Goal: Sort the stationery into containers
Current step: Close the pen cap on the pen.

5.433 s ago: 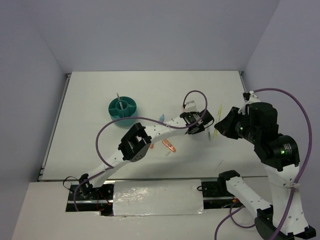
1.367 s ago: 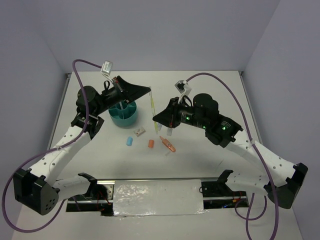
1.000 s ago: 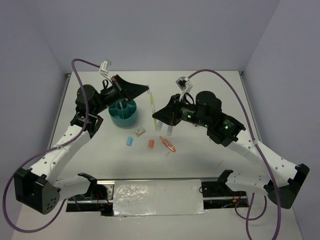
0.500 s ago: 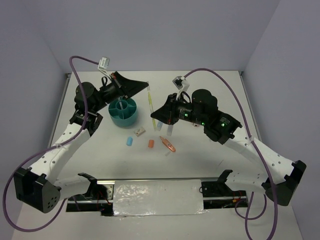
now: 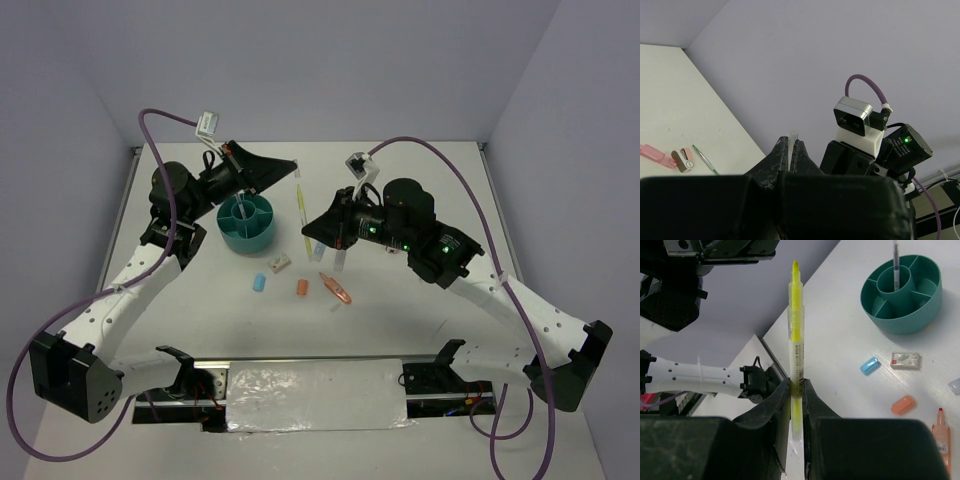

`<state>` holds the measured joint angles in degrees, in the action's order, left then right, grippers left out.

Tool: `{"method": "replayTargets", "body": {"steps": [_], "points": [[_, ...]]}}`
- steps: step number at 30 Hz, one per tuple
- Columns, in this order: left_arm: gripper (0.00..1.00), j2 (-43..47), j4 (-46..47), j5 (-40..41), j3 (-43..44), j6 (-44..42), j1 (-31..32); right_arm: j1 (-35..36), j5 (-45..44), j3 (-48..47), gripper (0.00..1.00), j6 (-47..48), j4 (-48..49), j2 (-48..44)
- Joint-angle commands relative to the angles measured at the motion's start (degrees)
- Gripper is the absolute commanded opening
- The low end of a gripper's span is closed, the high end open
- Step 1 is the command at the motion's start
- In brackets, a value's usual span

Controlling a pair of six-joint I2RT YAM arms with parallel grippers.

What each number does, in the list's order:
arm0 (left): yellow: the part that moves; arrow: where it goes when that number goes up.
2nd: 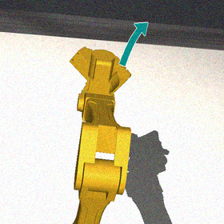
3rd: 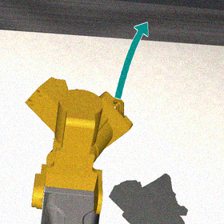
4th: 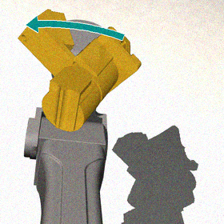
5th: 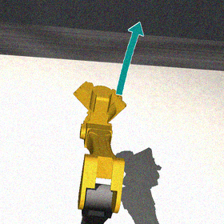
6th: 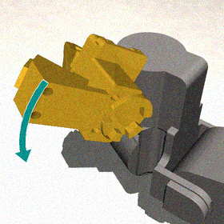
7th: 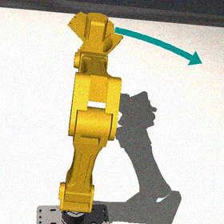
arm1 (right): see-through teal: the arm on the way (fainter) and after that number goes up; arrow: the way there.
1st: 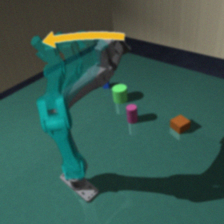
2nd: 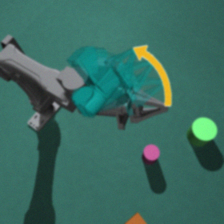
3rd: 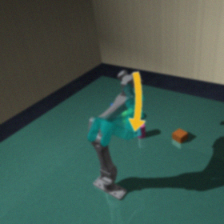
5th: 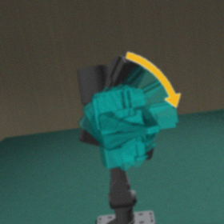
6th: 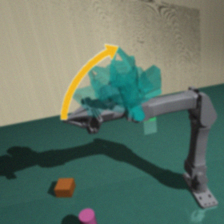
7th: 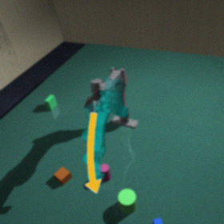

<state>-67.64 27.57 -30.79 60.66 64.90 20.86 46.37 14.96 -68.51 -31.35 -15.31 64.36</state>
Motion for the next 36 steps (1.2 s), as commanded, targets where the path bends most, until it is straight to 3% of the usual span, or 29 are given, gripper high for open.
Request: {"method": "replayTargets", "body": {"steps": [1,36], "points": [[0.00,0.14,4.86,-1.38,0.77,0.66,-0.38,0.48,-0.81,-1.54,0.00,-0.37,1.25,-0.90],[0.00,1.81,6.27,-3.58,-2.83,1.63,-0.30,0.39,-3.10,-4.52,0.00,0.85,0.02,0.77]]}}
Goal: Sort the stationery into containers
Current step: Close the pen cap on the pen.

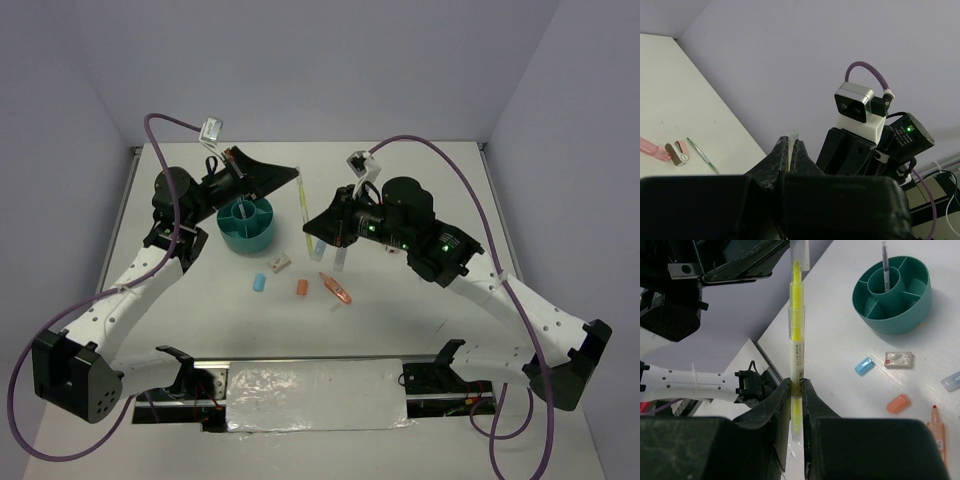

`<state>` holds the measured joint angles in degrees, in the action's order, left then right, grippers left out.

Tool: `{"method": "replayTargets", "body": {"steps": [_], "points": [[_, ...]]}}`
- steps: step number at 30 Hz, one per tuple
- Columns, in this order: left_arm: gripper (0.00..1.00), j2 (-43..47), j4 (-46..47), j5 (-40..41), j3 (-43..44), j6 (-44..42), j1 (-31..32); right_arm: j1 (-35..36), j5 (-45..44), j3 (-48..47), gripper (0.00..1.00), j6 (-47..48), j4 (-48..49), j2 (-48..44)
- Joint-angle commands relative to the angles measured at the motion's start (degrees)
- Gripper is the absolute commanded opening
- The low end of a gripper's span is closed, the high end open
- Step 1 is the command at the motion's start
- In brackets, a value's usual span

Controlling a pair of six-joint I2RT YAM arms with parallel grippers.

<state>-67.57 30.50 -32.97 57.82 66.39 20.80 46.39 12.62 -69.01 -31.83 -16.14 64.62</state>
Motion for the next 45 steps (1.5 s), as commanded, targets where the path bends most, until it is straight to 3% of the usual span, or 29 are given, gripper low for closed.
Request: {"method": "replayTargets", "body": {"steps": [1,13,21,26,28,32,34,36,37,40,45], "points": [[0.00,1.83,3.25,-1.57,0.01,0.14,-0.23,0.45,-0.76,-4.28,0.00,1.68,0.67,0.94],[0.00,1.04,1.75,-7.63,0.72,-0.39,-0.23,-1.13,-0.23,-12.80,0.00,8.36,-4.95,5.25],[0.00,3.58,-2.55,-6.76,-0.08,-2.76,-0.23,-1.66,-0.85,-17.82,0.00,10.48,-6.71,7.53],[0.01,4.29,-3.08,-6.75,0.62,-3.55,-0.32,-1.65,-1.11,-16.25,0.00,10.65,-5.49,6.66],[0.05,4.47,-6.84,-6.75,1.85,-6.78,-0.23,-1.66,-1.02,-15.98,0.00,11.35,-5.39,6.05],[0.29,4.47,-14.84,-6.49,7.72,-13.64,-0.23,-1.65,1.86,-13.44,0.00,13.02,-3.12,4.20],[0.35,4.47,-17.13,-6.84,11.06,-16.97,-0.23,-1.66,2.66,-11.51,0.00,13.20,-2.23,2.89],[0.47,4.38,-17.49,-7.63,13.36,-19.35,-0.23,-1.66,4.51,-10.62,0.00,13.38,-1.70,2.18],[0.58,4.03,-17.67,-8.16,15.63,-19.89,-0.23,-1.48,5.47,-9.83,0.00,13.29,-1.61,2.00],[0.73,3.33,-17.32,-8.08,18.54,-21.30,-0.23,-1.48,9.08,-8.34,0.00,12.85,-0.65,1.39],[0.76,1.39,-17.93,-6.05,20.22,-21.57,-0.23,-1.48,10.23,-8.24,0.00,12.58,-0.64,0.60]]}}
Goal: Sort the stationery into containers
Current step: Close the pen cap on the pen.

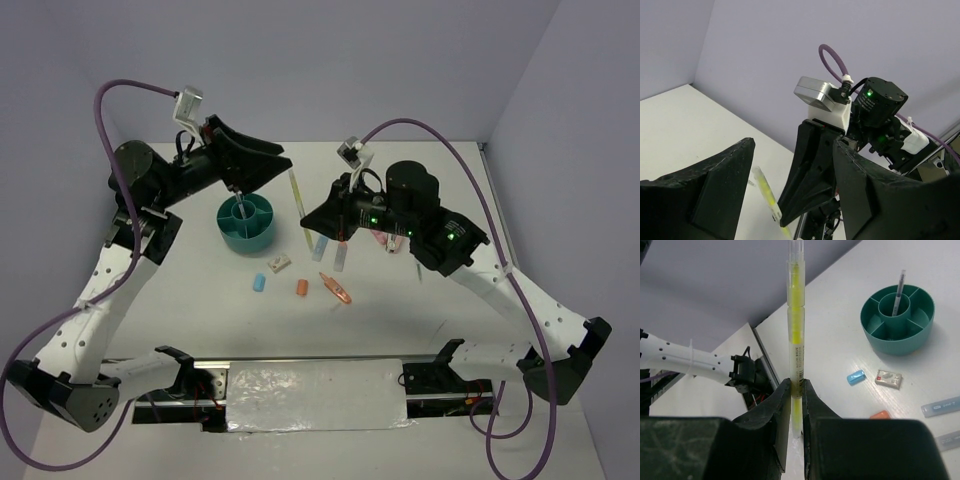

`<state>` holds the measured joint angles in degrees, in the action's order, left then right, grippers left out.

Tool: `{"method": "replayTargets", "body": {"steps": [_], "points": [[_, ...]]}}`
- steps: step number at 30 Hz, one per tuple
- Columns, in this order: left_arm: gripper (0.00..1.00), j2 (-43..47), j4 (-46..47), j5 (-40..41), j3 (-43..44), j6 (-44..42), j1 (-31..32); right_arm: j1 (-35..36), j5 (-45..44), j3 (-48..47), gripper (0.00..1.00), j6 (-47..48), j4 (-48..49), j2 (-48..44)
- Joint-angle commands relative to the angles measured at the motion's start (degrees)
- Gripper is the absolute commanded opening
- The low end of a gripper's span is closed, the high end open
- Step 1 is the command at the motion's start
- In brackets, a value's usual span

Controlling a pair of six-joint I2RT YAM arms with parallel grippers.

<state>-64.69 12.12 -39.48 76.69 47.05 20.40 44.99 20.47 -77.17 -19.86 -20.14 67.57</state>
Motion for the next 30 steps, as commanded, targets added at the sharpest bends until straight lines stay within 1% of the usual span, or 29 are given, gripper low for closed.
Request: {"method": "replayTargets", "body": {"steps": [1,8,10,12,16,20,23,28,29,30], "points": [[0.77,-1.93,0.36,0.72,1.27,-2.14,0.16,-0.08,2.64,-0.18,0.00,0.61,3.27,-2.44],[0.76,-2.81,0.62,0.29,1.19,-1.61,0.08,0.01,4.40,-1.49,0.00,1.05,2.48,-2.01],[0.75,-3.16,2.20,-0.85,0.66,-0.38,0.16,0.01,5.36,-2.11,0.00,1.22,2.21,-1.30],[0.72,-3.43,5.00,-2.43,-0.21,1.46,0.16,0.01,5.37,-2.72,0.00,1.40,1.95,-0.60],[0.60,-4.04,7.39,-4.72,-1.10,3.75,0.16,-0.08,5.11,-3.87,0.00,1.84,1.69,0.10],[0.59,-4.13,7.22,-5.95,-2.59,4.11,0.25,0.01,5.28,-5.10,0.00,2.37,1.25,1.07],[0.55,-3.78,7.39,-6.48,-3.65,4.28,0.25,-0.08,5.63,-5.80,0.00,2.37,1.16,1.60],[0.33,-4.13,7.57,-7.71,-3.91,4.89,0.25,0.01,5.55,-5.98,0.00,2.19,2.12,2.04],[0.30,-4.22,7.39,-8.06,-3.82,5.07,0.25,0.01,5.55,-6.24,0.00,2.02,2.30,2.30],[0.22,-4.48,7.04,-8.15,-3.65,4.99,0.25,-0.08,5.46,-6.50,0.00,1.93,2.56,2.39]]}}
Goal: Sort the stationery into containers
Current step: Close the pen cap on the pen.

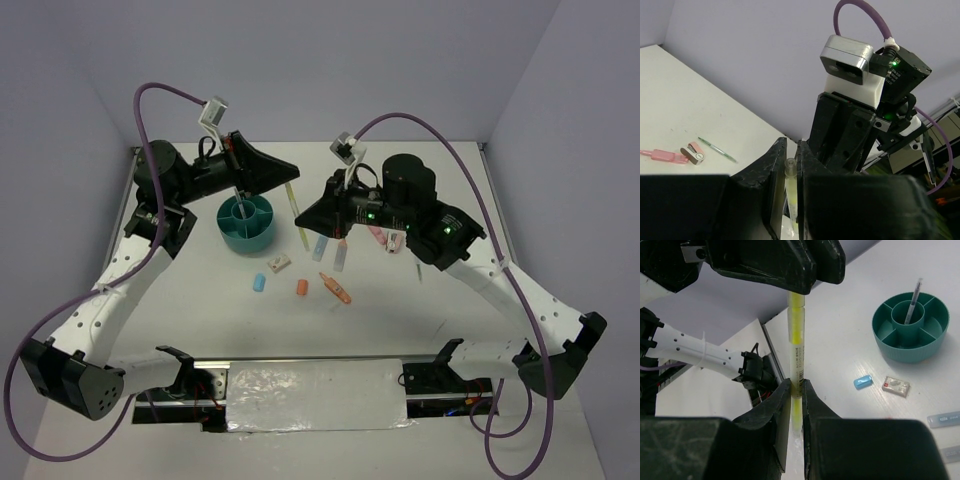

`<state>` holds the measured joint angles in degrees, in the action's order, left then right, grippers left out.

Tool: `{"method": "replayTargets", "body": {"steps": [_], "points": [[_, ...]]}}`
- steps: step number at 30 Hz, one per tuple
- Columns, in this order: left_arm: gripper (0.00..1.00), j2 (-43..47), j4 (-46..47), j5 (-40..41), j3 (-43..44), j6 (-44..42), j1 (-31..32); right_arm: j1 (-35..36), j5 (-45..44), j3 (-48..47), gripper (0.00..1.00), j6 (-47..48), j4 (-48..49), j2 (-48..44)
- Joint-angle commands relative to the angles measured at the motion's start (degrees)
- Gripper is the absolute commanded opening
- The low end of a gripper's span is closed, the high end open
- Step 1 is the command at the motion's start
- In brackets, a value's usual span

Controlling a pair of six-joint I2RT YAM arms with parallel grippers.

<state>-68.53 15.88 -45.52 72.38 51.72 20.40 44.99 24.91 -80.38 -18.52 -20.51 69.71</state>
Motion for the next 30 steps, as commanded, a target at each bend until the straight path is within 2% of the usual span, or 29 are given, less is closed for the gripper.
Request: {"method": "replayTargets", "body": {"steps": [1,2,4,10,12,22,30], "points": [[0.18,-0.72,2.93,-2.12,0.74,0.22,0.25,-0.08,0.76,-3.47,0.00,0.51,3.11,0.34],[0.15,-0.81,2.41,-2.47,0.83,0.22,0.25,-0.08,0.41,-3.82,0.00,0.16,3.37,0.34],[0.00,-1.08,2.14,-2.91,0.83,0.39,0.25,-0.08,-0.55,-3.91,0.00,-0.28,4.78,0.34],[0.00,-0.82,-1.19,-4.49,-0.66,0.05,1.30,-1.13,-3.29,-6.62,0.00,-0.99,7.59,0.86],[0.00,0.24,-1.73,-4.14,-3.11,0.13,2.44,-1.66,-3.72,-10.83,0.00,-0.73,7.07,2.43],[0.00,6.12,-5.32,-0.45,-11.73,-0.39,8.68,-3.24,-5.39,-20.07,0.00,0.59,5.66,6.58],[0.00,9.65,-8.41,2.19,-15.33,-1.01,10.53,-5.09,-4.87,-22.01,0.00,-0.81,6.54,7.19]]}}
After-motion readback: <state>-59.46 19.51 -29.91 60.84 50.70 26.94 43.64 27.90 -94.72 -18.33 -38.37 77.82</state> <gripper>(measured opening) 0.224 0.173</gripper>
